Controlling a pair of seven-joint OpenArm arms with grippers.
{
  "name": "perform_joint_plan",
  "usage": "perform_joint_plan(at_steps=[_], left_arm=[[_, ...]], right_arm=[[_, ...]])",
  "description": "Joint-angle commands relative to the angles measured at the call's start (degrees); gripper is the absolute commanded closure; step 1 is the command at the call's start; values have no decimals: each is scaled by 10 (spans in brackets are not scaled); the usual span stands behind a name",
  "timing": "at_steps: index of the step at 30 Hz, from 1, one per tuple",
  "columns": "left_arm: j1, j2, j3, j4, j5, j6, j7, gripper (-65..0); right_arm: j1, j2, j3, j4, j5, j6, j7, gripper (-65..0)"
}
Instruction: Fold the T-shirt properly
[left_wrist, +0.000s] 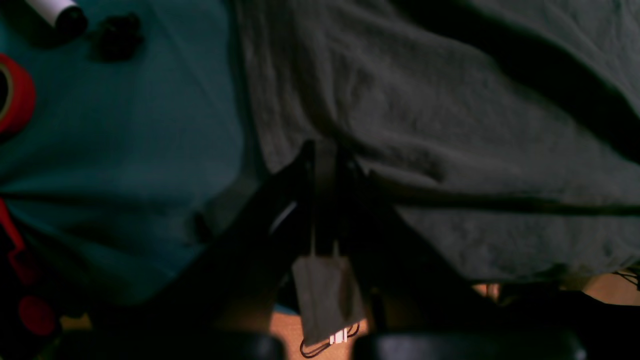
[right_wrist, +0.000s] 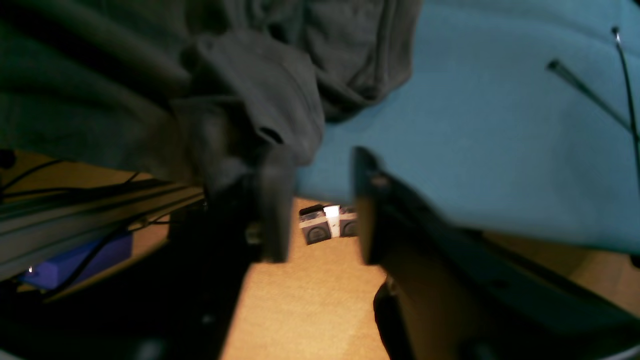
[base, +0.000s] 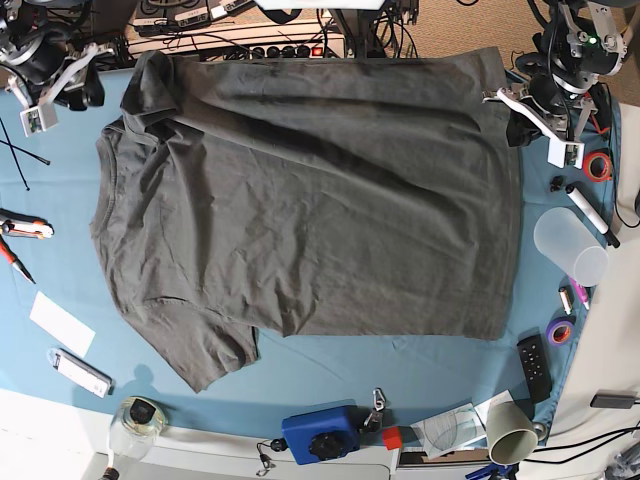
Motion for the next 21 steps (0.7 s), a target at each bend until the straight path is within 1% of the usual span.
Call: perform_joint_plan(at_steps=[1, 4, 7, 12, 14, 16, 19, 21], left_arm=[[0, -5, -2, 11, -6, -1, -10, -12], [0, -5, -2, 11, -6, -1, -11, -12], [0, -5, -2, 11, -6, -1, -11, -12], [0, -5, -2, 11, -6, -1, -11, -12], [0, -5, -2, 11, -6, -1, -12, -12], [0, -5, -2, 11, -6, -1, -12, -12], [0, -5, -2, 11, -6, -1, -12, -12], [0, -5, -2, 11, -6, -1, -12, -12]], right_arm=[[-6, -1, 4, 7, 3, 2, 10, -273], [-8, -26, 4, 7, -14, 11, 10, -284], [-7, -44, 4, -5, -14, 22, 12, -284], [-3, -45, 4, -99, -15, 25, 54, -284], [9, -45, 4, -146, -14, 30, 46, -284], [23, -45, 4, -184, 7, 30, 26, -284], [39, -44, 4, -204, 78, 30, -25, -284], [40, -44, 4, -203, 105, 30, -35, -284]])
